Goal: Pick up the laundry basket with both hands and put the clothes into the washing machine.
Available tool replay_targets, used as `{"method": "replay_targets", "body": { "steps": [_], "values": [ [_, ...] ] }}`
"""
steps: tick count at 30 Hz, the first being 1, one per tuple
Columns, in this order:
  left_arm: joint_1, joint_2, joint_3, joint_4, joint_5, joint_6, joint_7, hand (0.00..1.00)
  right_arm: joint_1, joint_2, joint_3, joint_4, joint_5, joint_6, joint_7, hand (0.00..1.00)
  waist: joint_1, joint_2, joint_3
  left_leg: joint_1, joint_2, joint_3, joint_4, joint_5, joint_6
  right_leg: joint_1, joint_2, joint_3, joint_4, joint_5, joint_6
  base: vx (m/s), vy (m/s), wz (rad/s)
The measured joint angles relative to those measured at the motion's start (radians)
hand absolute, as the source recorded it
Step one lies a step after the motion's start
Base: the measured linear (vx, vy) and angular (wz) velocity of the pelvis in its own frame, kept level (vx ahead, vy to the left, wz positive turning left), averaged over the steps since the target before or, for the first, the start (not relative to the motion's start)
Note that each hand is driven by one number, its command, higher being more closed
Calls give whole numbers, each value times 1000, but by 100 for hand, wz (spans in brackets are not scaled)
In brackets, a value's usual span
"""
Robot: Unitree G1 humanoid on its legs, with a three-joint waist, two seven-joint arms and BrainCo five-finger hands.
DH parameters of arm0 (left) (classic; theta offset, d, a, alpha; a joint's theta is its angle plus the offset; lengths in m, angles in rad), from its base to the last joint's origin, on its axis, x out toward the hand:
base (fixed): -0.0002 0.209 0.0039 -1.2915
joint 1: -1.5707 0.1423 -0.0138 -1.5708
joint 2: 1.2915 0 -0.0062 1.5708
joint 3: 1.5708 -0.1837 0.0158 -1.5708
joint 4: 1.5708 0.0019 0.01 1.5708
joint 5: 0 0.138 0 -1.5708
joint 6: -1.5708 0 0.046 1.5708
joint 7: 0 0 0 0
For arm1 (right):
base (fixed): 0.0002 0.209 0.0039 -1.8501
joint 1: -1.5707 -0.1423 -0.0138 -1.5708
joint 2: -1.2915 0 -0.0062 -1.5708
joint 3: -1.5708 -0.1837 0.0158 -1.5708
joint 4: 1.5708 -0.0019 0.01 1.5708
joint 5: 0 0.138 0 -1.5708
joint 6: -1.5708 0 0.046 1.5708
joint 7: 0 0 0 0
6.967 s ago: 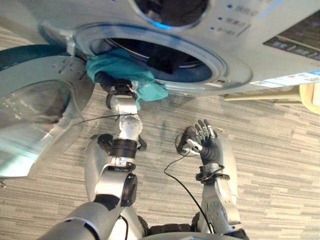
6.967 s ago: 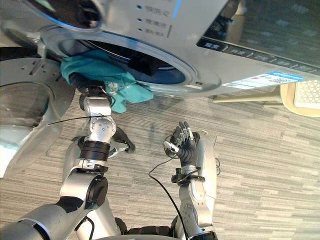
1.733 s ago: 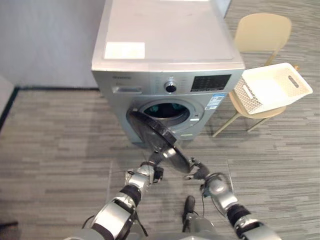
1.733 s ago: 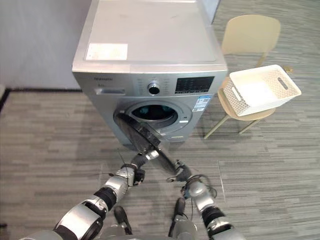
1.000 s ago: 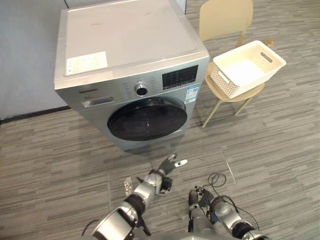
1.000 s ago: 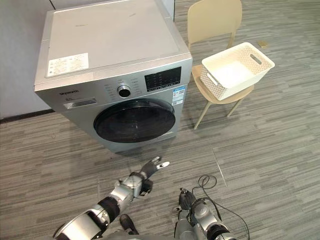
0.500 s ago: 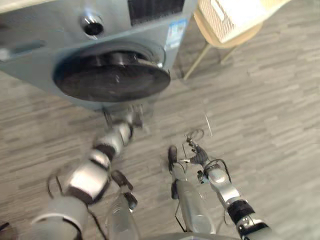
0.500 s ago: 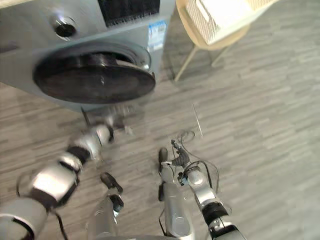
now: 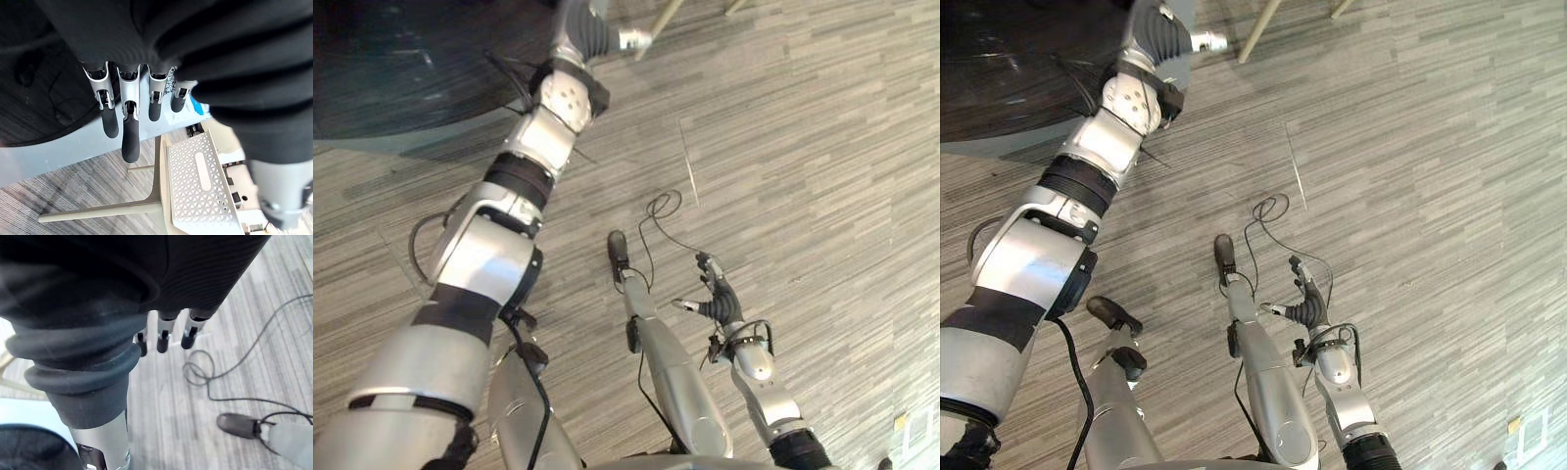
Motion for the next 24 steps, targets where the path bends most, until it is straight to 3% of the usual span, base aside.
{"method": "replay_targets", "body": {
  "steps": [1,2,3,5,6,7,9,11,12,13,14,16,17,18,19,20,22,23,24],
  "values": [
    [3,-1,6,-1,-10,-1,-1,0,9,10,-7,-12,6,0,-4,0,0,-1,-1,0,0,0,9,3,-3,10,-7,-5,0,-70,2,-67,-99,-8],
    [52,3,77,-54,-23,-17,-2,0,8,27,-10,-22,9,-1,-12,0,19,5,-2,3,24,7,30,5,-7,10,7,-49,0,-75,-85,-62,-112,-12],
    [80,2,111,-75,-29,-23,-3,0,8,33,-9,-22,10,-1,-12,0,26,8,-3,8,34,10,32,5,-8,13,15,-55,1,-72,-97,-29,-113,-22],
    [324,-45,307,-197,-39,-88,-4,0,9,62,7,0,4,0,-12,0,40,30,-1,70,65,15,19,17,-11,64,45,-95,29,-86,-180,69,-74,-7],
    [404,-69,341,-213,-39,-95,-2,0,10,71,9,21,4,-1,-12,0,55,35,0,103,69,18,16,22,-4,89,52,-102,45,-101,-200,154,-23,9],
    [538,-109,373,-222,-40,-96,-1,0,10,79,5,65,-6,0,-15,0,77,47,0,150,71,13,21,41,19,136,60,-120,74,-132,-234,179,9,54],
    [928,-219,387,-269,-49,-98,-5,0,42,55,10,158,-68,4,-15,0,137,99,-1,223,77,-39,73,126,139,267,24,-229,210,-287,-248,253,11,142],
    [1159,-239,388,-302,-49,-101,-3,0,57,31,21,216,-108,6,-13,0,170,118,-8,251,62,-68,113,190,225,359,-24,-307,280,-388,-242,223,-16,182],
    [1302,-239,390,-303,-46,-110,-4,0,57,13,24,277,-146,9,-13,0,198,140,-18,260,47,-101,153,232,229,438,-60,-363,303,-449,-237,262,8,229],
    [1412,-237,390,-301,-46,-117,-6,0,53,-11,23,344,-174,11,-14,0,219,156,-30,262,10,-129,213,226,215,523,-98,-420,300,-483,-224,236,42,208],
    [1456,-237,389,-298,-45,-120,-7,0,50,-21,19,376,-187,13,-15,0,230,152,-35,252,-26,-137,236,187,197,561,-121,-448,295,-495,-221,258,76,205],
    [1551,-251,390,-277,-40,-131,-34,0,42,-48,-16,465,-203,23,-20,0,249,170,-66,232,-167,-116,256,45,158,648,-172,-570,262,-515,-200,288,141,198],
    [1601,-254,392,-263,-42,-136,-56,0,20,-54,-30,520,-200,37,-20,0,253,187,-88,238,-238,-83,196,19,164,684,-176,-626,248,-523,-187,242,174,145],
    [1625,-261,399,-252,-44,-136,-66,0,2,-56,-42,550,-199,41,-21,0,269,199,-102,251,-270,-58,149,19,165,698,-175,-646,251,-531,-175,265,188,105],
    [1658,-282,440,-220,-47,-136,-85,0,-23,-51,-52,614,-196,43,-25,0,301,194,-115,297,-305,-11,71,-30,221,731,-171,-674,265,-553,-140,289,164,72],
    [1679,-298,507,-180,-57,-134,-102,0,-30,-42,-74,685,-183,45,-30,0,331,174,-137,357,-347,-46,24,-105,230,773,-183,-707,304,-587,-98,310,150,79],
    [1688,-320,598,-149,-81,-129,-119,0,-21,-2,-128,772,-173,55,-28,0,348,126,-169,400,-378,-98,42,-135,252,810,-249,-722,427,-623,-48,329,89,118],
    [1697,-323,616,-134,-119,-118,-133,0,-11,7,-167,804,-167,70,-19,0,352,121,-172,438,-385,-153,94,-161,263,821,-315,-715,633,-599,-21,456,89,169],
    [1712,-332,616,-136,-157,-113,-155,0,6,11,-172,804,-167,83,-9,0,350,117,-178,485,-391,-202,124,-184,267,792,-370,-667,857,-491,-32,444,88,150]
  ]
}}
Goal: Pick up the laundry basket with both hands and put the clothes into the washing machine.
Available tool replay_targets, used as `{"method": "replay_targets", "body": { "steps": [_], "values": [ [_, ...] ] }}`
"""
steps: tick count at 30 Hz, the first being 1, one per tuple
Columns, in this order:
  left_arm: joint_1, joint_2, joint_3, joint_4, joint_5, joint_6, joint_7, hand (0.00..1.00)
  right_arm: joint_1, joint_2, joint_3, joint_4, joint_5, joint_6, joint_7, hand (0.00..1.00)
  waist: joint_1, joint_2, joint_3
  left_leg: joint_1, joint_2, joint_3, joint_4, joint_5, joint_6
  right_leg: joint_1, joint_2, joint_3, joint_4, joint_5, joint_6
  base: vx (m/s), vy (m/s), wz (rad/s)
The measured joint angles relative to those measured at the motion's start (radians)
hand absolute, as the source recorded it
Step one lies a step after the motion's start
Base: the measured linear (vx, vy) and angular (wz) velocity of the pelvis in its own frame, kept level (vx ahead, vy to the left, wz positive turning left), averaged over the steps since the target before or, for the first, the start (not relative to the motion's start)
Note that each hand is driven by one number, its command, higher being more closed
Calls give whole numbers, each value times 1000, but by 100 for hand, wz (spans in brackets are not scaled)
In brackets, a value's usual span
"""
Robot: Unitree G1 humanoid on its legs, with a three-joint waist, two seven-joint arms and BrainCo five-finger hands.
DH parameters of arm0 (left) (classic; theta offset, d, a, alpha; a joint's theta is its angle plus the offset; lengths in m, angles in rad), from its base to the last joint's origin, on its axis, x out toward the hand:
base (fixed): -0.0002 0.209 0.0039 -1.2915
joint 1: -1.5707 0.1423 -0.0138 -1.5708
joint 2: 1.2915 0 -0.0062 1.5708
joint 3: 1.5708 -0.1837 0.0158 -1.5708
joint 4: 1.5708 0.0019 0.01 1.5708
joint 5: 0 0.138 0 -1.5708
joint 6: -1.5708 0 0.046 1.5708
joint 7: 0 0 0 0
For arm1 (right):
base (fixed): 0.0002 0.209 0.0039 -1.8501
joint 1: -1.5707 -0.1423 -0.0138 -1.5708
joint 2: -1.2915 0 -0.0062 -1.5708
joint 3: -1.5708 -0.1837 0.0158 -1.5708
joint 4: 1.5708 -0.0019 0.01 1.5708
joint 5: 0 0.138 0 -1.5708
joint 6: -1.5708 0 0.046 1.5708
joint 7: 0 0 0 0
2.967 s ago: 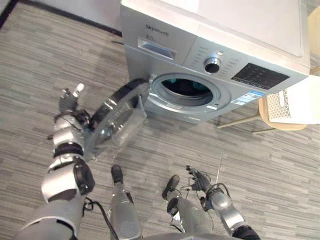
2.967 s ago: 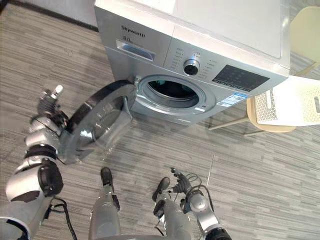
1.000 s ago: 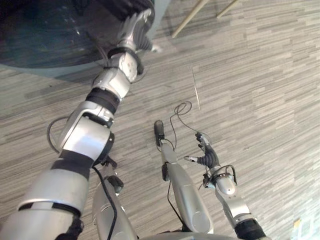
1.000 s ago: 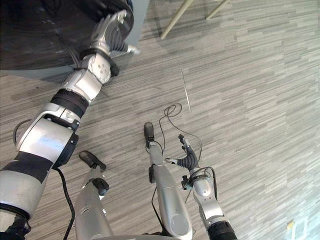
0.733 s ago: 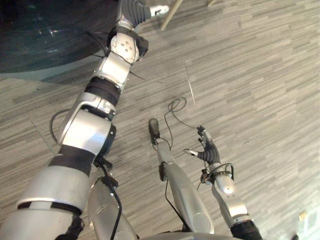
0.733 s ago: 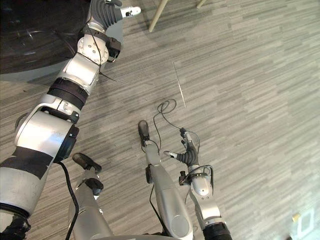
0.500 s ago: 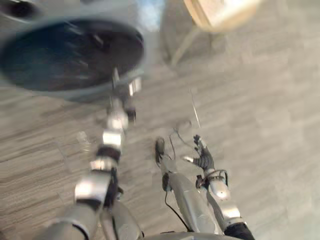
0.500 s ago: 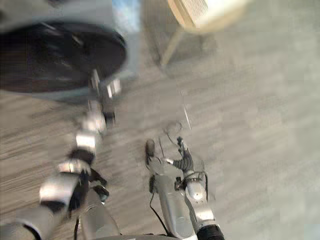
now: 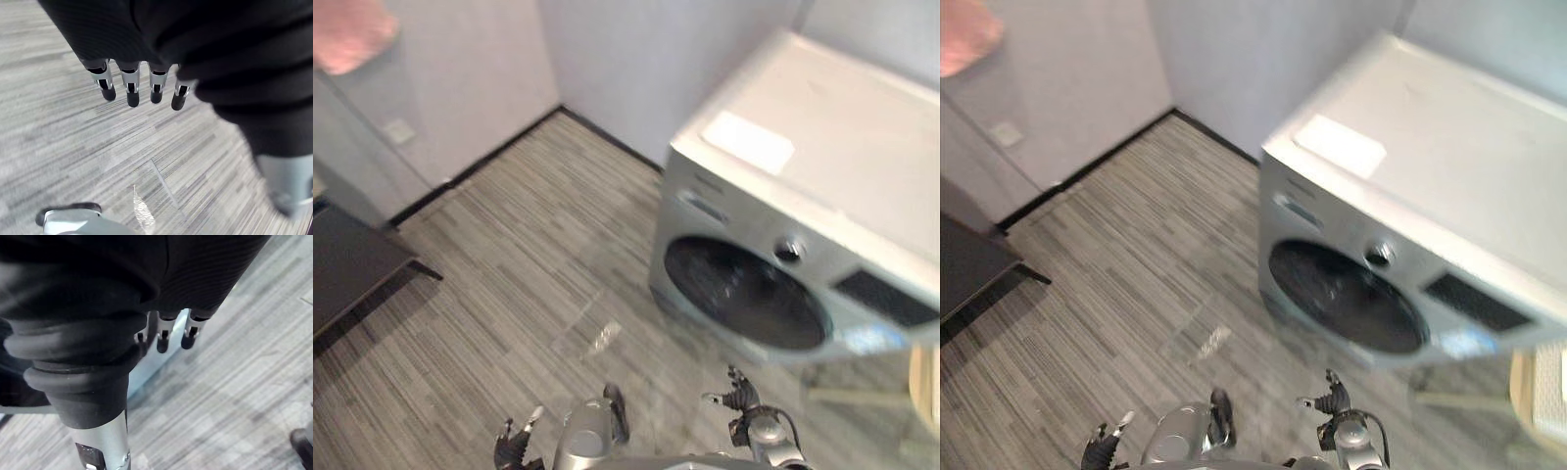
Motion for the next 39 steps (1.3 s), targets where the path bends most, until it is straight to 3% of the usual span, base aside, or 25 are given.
{"method": "replay_targets", "body": {
  "steps": [1,2,4,5,9,11,12,15,16,17,19,21,22,23,25,27,30,32,33,34,35,36,37,38,39],
  "values": [
    [7,-2,0,-4,-17,0,-9,0,8,2,3,-2,-1,1,6,0,-1,4,-7,16,0,-29,1,-16,4,-30,-13,44,94,65,-12,357,29,145],
    [15,-1,1,-14,-43,1,-26,0,19,9,3,-2,-1,2,24,0,-8,7,-33,34,0,-96,-8,-50,-12,-109,-7,134,224,62,-11,368,-14,134],
    [2,3,8,-40,-72,1,-39,0,20,16,0,-3,-1,5,30,0,-22,-18,-51,50,-18,-208,-39,-69,-35,-213,14,242,272,15,-19,338,-67,173],
    [-15,-4,7,-50,-83,1,-54,0,30,15,-12,-5,0,6,33,0,-32,-15,-51,52,-30,-310,-35,-86,-44,-270,33,303,223,-34,-45,266,-158,180],
    [-38,-14,6,-68,-97,1,-73,0,72,31,-26,-30,16,25,43,0,-51,-11,-51,51,-58,-547,-17,-115,-88,-315,98,514,-71,-67,-51,241,-293,202],
    [-38,-11,-4,-112,-111,-1,-76,0,83,42,-22,-42,17,27,41,0,-56,-35,-57,-1,-102,-676,41,-143,-139,-292,102,533,-315,23,-26,230,-373,213],
    [-63,-36,-4,-108,-119,6,-82,0,83,32,-27,-33,18,35,39,0,-40,1,-64,-36,-76,-753,88,-154,-168,-267,118,461,-304,-21,-20,218,-359,159],
    [-59,-96,14,-109,-128,9,-92,0,42,33,-28,-48,28,38,35,0,-25,65,-51,-126,20,-657,187,-91,-244,-206,159,309,-336,-58,-60,171,-319,113],
    [-55,-96,27,-109,-135,11,-92,0,39,43,-28,-49,32,39,33,0,-21,65,-48,-147,51,-598,243,-70,-246,-169,169,284,-349,-69,-68,104,-233,83],
    [-55,-96,41,-109,-142,12,-92,0,37,53,-27,-50,39,38,32,0,-22,58,-42,-169,73,-548,283,-50,-238,-141,171,269,-358,-76,-74,98,-187,69],
    [-56,-82,58,-110,-159,16,-93,0,39,93,-29,-84,62,37,16,0,-22,20,-40,-226,158,-312,330,-90,-166,-84,172,206,-411,-85,-79,93,-130,72],
    [-60,-78,70,-109,-156,18,-93,0,32,101,-29,-89,80,35,10,0,-24,7,-42,-238,179,-238,242,-98,-149,-72,172,184,-433,-93,-75,114,10,41],
    [-61,-76,83,-98,-156,19,-93,0,22,97,-38,-85,92,35,0,0,-25,10,-42,-231,177,-232,127,-28,-124,-72,172,171,-436,-85,-52,194,130,27],
    [-74,-55,113,-83,-156,19,-93,0,5,103,-50,-65,98,37,-8,0,-23,-15,-31,-206,155,-214,90,34,-137,-67,155,173,-446,-80,-39,213,134,21],
    [-84,-20,126,-60,-156,19,-91,0,-13,115,-49,-54,98,36,-6,0,-22,-53,-17,-195,129,-211,75,37,-136,-39,148,163,-504,-62,-20,173,81,15],
    [-93,16,129,-42,-156,22,-88,0,-45,121,-51,-19,98,34,-8,0,-13,-64,-6,-179,112,-214,93,37,-135,29,151,147,-591,-22,-14,222,75,15],
    [-109,9,116,-54,-155,18,-92,0,-46,119,-88,-4,98,24,-7,0,-7,-59,-11,-166,87,-234,98,34,-137,66,137,116,-602,-16,-5,100,38,29],
    [-106,-10,111,-44,-152,22,-92,0,-46,112,-115,25,96,25,-6,0,-6,-34,-14,-176,68,-251,119,14,-134,60,122,106,-566,-23,3,11,81,15],
    [-84,-24,80,-43,-151,22,-92,0,-39,96,-126,59,96,33,-3,0,-18,-9,-24,-165,53,-273,118,-44,-128,42,97,104,-493,-57,7,7,146,23],
    [-79,-23,64,-33,-151,22,-98,0,-38,86,-129,86,96,44,-1,0,-33,-2,-20,-162,30,-278,131,-72,-118,23,54,105,-398,-82,-4,19,154,30],
    [-76,-8,36,-14,-142,23,-97,0,-22,78,-133,98,97,58,0,0,-42,1,-19,-136,8,-279,120,-79,-110,-36,-1,139,-228,-90,-66,42,198,32],
    [-63,5,21,-7,-125,28,-96,0,-25,77,-131,87,96,66,2,0,-57,0,-18,-104,-13,-277,102,-82,-104,-108,-42,206,-84,-43,-143,53,155,16],
    [-55,8,6,-8,-120,29,-96,0,-29,74,-124,85,96,66,2,0,-60,-1,-19,-88,-18,-273,91,-83,-101,-136,-49,244,-37,-10,-162,68,158,2],
    [-49,25,-11,-9,-112,28,-98,0,-30,85,-119,81,95,65,1,0,-67,8,-15,-54,-19,-268,66,-78,-87,-164,-43,299,22,9,-146,79,120,-5],
    [-49,31,-10,-13,-105,28,-98,0,-31,97,-104,79,95,64,4,0,-67,-1,-20,-32,-17,-269,44,-73,-77,-177,-25,307,33,-24,-117,102,84,-5]
  ]
}}
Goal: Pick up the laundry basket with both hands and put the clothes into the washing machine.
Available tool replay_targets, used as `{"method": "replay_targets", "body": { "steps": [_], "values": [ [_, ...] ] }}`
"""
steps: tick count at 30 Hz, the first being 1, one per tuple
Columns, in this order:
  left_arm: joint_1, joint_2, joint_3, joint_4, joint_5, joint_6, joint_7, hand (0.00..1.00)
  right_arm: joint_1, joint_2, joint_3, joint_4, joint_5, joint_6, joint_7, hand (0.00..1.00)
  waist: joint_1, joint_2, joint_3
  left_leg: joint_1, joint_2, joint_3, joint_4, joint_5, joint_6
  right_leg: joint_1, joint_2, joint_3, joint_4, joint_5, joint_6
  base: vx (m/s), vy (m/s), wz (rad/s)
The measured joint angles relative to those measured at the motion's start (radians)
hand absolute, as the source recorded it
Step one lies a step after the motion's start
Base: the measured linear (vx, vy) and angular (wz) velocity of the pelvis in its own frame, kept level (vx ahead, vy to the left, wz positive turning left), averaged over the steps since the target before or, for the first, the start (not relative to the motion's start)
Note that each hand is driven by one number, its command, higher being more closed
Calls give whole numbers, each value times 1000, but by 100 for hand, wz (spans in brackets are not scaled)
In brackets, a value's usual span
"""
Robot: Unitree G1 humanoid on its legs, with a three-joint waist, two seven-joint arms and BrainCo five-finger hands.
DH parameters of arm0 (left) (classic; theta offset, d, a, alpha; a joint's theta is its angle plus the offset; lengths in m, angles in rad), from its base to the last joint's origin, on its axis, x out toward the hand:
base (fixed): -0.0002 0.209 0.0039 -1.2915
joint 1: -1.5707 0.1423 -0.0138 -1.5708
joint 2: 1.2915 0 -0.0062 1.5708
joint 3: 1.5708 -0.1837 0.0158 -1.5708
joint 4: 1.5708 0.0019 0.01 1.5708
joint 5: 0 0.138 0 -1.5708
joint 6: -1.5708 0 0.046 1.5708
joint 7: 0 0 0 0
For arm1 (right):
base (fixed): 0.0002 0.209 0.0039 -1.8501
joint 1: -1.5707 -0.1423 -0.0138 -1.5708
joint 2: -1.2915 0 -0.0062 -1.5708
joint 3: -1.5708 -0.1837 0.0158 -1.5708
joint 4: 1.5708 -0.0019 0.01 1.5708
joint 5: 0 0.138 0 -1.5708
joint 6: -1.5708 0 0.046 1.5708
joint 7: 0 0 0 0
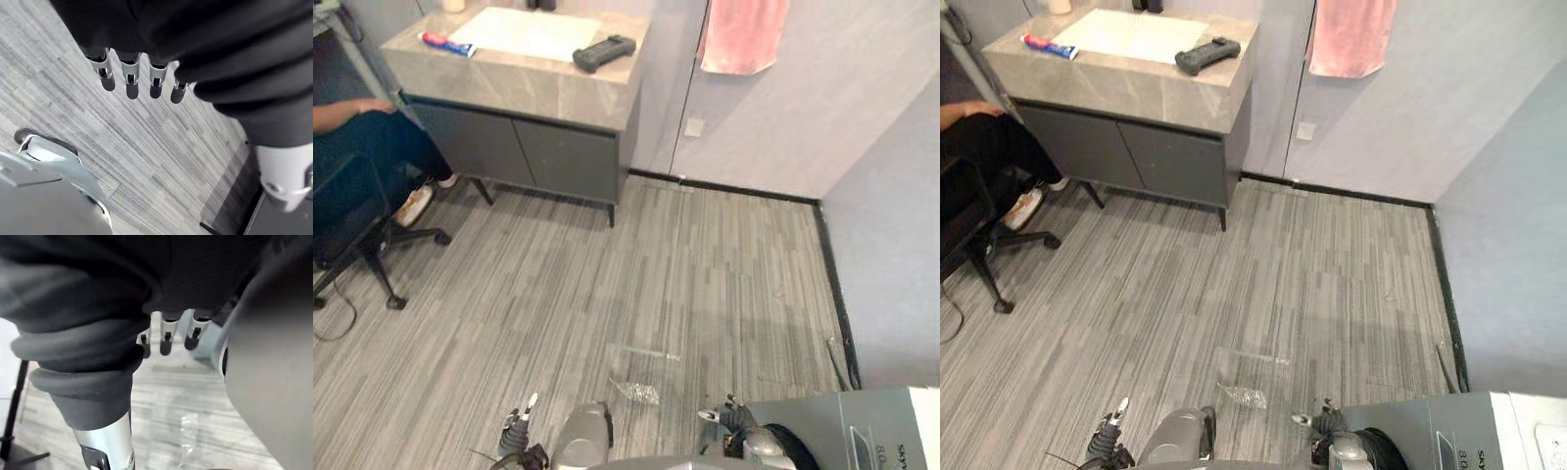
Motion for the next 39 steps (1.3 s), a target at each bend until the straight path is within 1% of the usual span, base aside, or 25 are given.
{"method": "replay_targets", "body": {
  "steps": [1,2,3,4,5,6,7,9,10,12,13,14,16,17,19,20,22,26,27,30,31,33,34,35,39],
  "values": [
    [0,-3,-3,0,6,0,0,0,1,20,9,-13,0,-1,9,0,-3,-4,-3,26,5,0,-30,12,7,-13,42,-4,-35,-53,21,92,27,-1],
    [-2,-7,-8,0,10,0,-1,0,1,26,21,-17,-1,-3,15,0,-9,-7,-5,38,6,0,-47,18,7,-15,65,-9,-78,-70,26,86,-18,5],
    [-12,-4,-8,0,13,-4,-9,0,2,32,49,-21,-1,-13,20,0,-13,-13,-9,58,9,11,-85,46,-7,-7,133,-23,-265,-74,35,89,-42,6],
    [-15,-3,-8,-1,14,-10,-14,0,2,32,59,-23,-1,-17,21,0,-12,-20,-15,58,0,16,-95,49,-12,-1,167,-16,-402,-41,21,112,-81,15],
    [-24,-5,-4,7,16,-10,-15,0,6,26,60,-24,-2,-19,20,0,-16,-29,-26,57,-10,2,-94,49,-12,5,184,10,-452,35,13,118,-81,23],
    [-30,-13,-8,10,24,-7,-15,0,11,21,59,-26,-7,-19,18,0,-16,-13,-29,59,-8,-9,-98,52,-17,19,190,0,-473,47,6,171,-51,30],
    [-34,-36,-24,6,31,-10,-15,0,35,13,58,-33,-15,-19,16,0,-14,14,-41,55,-2,-20,-101,55,-23,39,207,-16,-519,59,13,155,-15,23],
    [-42,-55,-25,8,32,-9,-15,0,37,4,60,-38,-37,-18,17,0,-14,29,-42,54,5,-31,-97,55,-27,53,213,-34,-528,59,12,108,-25,18],
    [-47,-59,-24,11,33,-9,-16,0,37,4,60,-39,-45,-19,18,0,-16,30,-42,52,6,-39,-93,55,-31,60,214,-45,-532,59,12,60,-52,40],
    [-63,-56,-22,15,61,-9,-18,0,37,3,50,-38,-72,-20,18,0,-36,23,-39,30,23,-40,-40,48,-47,92,216,-83,-556,60,12,22,-34,39],
    [-69,-51,-19,28,69,-8,-17,0,39,4,37,-37,-84,-19,17,0,-34,15,-36,26,32,-19,-15,38,-57,104,216,-83,-558,60,12,-36,21,-1],
    [-65,-51,-17,36,69,-6,-14,0,40,-3,31,-35,-86,-19,16,0,-35,21,-40,35,38,-16,-12,18,-55,106,228,-70,-557,61,15,-46,42,-12],
    [-67,-48,-20,43,69,-7,-14,0,39,-6,14,-22,-85,-18,15,0,-36,9,-45,34,31,-21,-26,18,-54,101,233,-55,-575,71,23,-50,52,-15],
    [-66,-39,-19,49,68,-7,-13,0,38,-4,5,-7,-82,-17,16,0,-36,9,-46,34,27,-22,-39,19,-53,100,236,-47,-598,88,24,-78,59,-15],
    [-65,-29,-21,58,72,-5,-12,0,49,4,-61,15,-75,-11,15,0,-39,-9,-68,43,10,-7,-83,42,-44,100,232,-33,-647,122,32,-98,59,-17],
    [-65,-28,-21,64,73,-5,-13,0,57,4,-74,19,-75,-7,15,0,-40,-10,-72,49,4,-4,-95,46,-43,100,230,-29,-654,128,37,-86,52,-23],
    [-65,-29,-19,76,73,-4,-14,0,75,2,-116,22,-64,1,16,0,-41,-4,-77,78,-9,29,-134,59,-31,98,219,1,-664,144,40,-95,57,-35],
    [-57,-60,19,93,69,2,-15,0,94,-7,-157,17,-32,19,28,0,-40,26,-99,94,-2,129,-154,59,-29,84,231,94,-732,210,38,-90,41,-73],
    [-54,-63,19,93,68,2,-15,0,96,-7,-158,3,-30,22,37,0,-46,20,-108,92,-1,148,-159,56,-32,80,233,108,-744,217,41,-89,18,-49],
    [-46,-61,20,95,68,3,-18,0,102,-7,-153,-11,-35,22,42,0,-65,19,-115,103,-3,158,-180,62,-32,83,232,98,-763,228,35,-71,-11,-15],
    [-46,-57,19,106,70,2,-18,0,104,-10,-132,-9,-50,22,42,0,-65,22,-126,111,-14,157,-219,79,-36,84,231,96,-779,233,37,-43,-35,4],
    [-46,-54,19,119,71,3,-18,0,110,-14,-110,-6,-52,24,43,0,-65,6,-154,128,-29,149,-275,100,-40,89,229,92,-805,239,39,22,-34,11],
    [-46,-52,19,122,71,3,-18,0,110,-15,-104,2,-52,25,42,0,-64,13,-152,144,-38,143,-315,121,-41,99,229,88,-820,242,40,83,-42,18],
    [-46,-52,18,123,71,6,-17,0,106,-17,-100,10,-51,25,40,0,-64,0,-163,158,-46,136,-346,138,-41,104,229,86,-831,243,41,86,-38,15],
    [-47,-43,18,144,71,12,-18,0,84,-28,-91,39,-49,26,36,0,-65,12,-172,177,-59,130,-398,174,-28,106,231,86,-844,260,42,85,-1,2]
  ]
}}
